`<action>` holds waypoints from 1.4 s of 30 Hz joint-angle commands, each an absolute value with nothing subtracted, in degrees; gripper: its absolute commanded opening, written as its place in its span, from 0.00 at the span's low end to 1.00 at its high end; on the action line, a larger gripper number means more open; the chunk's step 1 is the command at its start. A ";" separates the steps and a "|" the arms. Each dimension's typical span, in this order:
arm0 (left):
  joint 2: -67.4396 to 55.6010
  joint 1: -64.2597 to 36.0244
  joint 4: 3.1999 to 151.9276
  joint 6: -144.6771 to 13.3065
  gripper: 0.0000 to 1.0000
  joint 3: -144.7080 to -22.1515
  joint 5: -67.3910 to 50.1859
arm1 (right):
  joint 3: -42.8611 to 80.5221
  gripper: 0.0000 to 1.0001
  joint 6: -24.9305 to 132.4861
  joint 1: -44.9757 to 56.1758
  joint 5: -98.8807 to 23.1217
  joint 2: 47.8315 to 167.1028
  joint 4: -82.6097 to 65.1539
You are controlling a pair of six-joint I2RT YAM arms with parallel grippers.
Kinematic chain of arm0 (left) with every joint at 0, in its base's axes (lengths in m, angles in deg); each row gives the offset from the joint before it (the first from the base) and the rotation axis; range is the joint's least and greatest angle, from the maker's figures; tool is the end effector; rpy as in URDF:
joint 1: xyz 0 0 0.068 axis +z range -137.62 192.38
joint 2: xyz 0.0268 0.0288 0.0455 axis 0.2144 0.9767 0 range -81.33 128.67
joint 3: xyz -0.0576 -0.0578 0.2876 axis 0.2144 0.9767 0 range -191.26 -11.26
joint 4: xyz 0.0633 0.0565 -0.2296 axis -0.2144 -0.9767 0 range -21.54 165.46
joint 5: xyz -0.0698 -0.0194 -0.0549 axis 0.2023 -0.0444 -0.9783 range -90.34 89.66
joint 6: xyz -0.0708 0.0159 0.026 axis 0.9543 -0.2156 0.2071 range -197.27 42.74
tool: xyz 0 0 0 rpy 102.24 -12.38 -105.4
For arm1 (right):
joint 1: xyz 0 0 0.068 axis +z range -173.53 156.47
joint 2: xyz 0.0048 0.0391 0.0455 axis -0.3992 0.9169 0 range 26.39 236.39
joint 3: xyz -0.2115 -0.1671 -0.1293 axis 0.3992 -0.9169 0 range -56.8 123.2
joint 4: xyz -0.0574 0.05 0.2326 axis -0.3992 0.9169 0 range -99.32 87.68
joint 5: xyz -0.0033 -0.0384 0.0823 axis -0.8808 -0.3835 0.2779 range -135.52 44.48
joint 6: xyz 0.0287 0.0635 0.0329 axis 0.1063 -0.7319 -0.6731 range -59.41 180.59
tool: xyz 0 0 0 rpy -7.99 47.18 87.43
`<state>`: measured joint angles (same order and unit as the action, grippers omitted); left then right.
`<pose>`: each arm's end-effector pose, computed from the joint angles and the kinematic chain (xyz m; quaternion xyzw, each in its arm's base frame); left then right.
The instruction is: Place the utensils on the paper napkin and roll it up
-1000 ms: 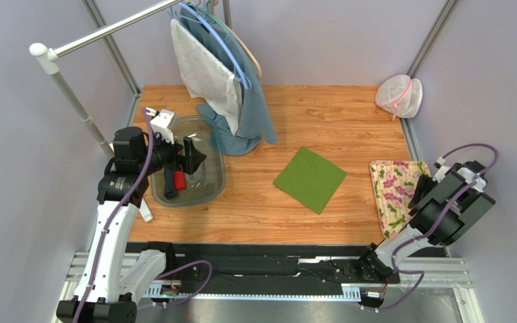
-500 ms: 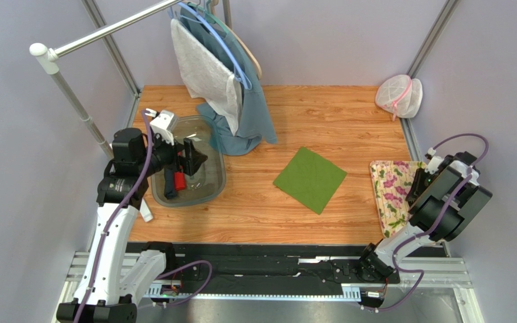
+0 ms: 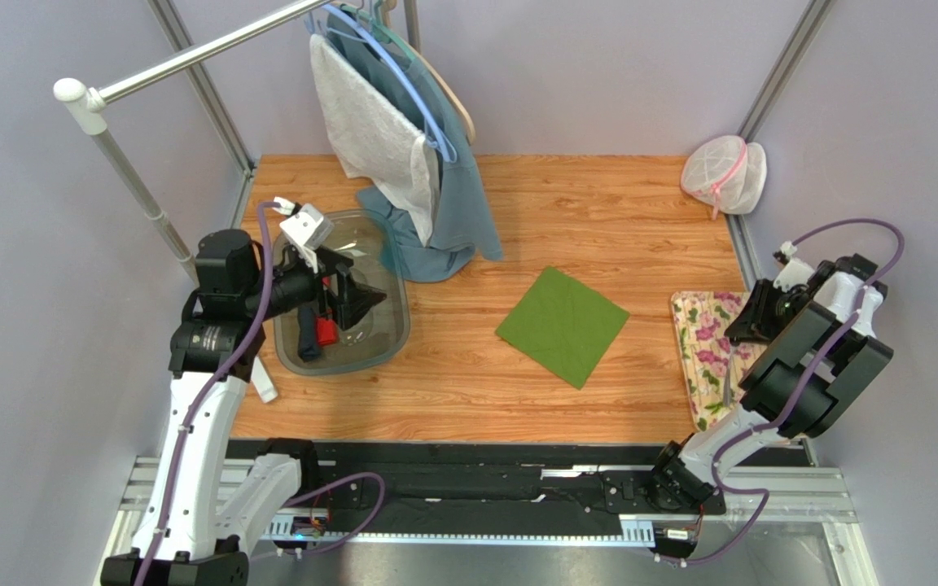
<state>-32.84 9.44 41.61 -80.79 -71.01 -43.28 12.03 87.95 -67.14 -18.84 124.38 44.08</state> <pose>0.1483 -0.0525 0.3877 0.2464 0.7615 -0.3018 0.5180 0.2413 -0.1892 0.2119 0.1225 0.9633 0.1508 0.1850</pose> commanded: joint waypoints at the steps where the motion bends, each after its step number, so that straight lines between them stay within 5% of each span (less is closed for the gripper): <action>1: -35.79 9.75 45.05 -87.28 0.99 -71.99 -52.45 | 18.95 0.00 89.33 -65.81 -4.50 120.34 52.36; 14: -39.84 2.72 45.31 -114.05 0.99 -71.99 -63.36 | 28.63 0.00 92.66 -39.02 25.84 112.17 70.99; 24: -35.54 -24.14 45.05 -133.59 0.89 -70.94 -46.86 | 27.14 0.00 107.70 -7.92 32.43 115.77 86.13; 29: -34.13 -34.28 58.92 -128.70 0.83 -64.71 -35.08 | 28.00 0.00 107.35 2.81 32.97 117.08 86.04; 42: -27.80 -44.48 63.42 -125.60 0.61 -61.45 -31.37 | 29.42 0.00 105.59 10.49 32.00 117.44 86.04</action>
